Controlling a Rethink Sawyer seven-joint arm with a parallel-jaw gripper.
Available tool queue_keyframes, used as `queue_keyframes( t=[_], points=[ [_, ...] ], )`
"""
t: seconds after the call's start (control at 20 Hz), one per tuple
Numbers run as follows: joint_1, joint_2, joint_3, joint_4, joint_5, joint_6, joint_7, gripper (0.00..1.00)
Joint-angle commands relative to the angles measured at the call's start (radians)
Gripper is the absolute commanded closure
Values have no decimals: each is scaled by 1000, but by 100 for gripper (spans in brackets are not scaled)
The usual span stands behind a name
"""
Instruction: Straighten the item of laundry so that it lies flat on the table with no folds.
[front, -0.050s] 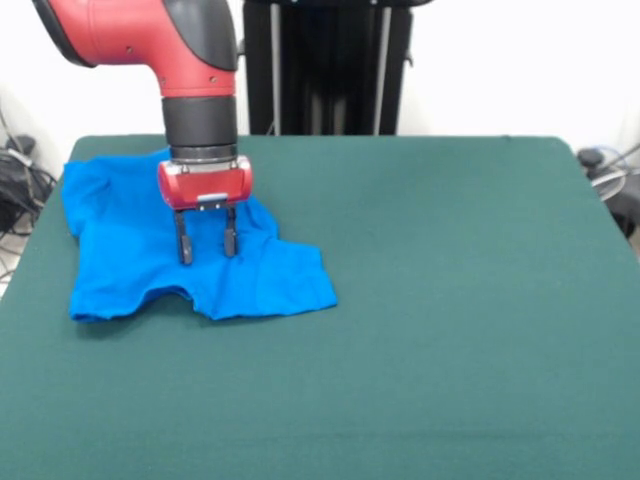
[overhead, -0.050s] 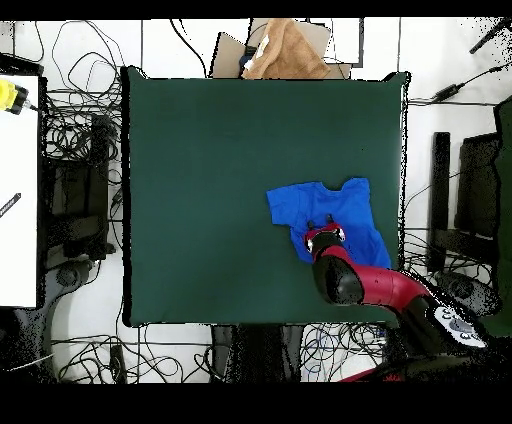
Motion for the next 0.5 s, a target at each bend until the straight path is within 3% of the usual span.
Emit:
queue_keyframes(
  t=[0.05,0.5],
  points=[
    [71,116,39,-51,-38,51,135,0],
    [109,84,50,-42,-5,76,146,0]
  ],
)
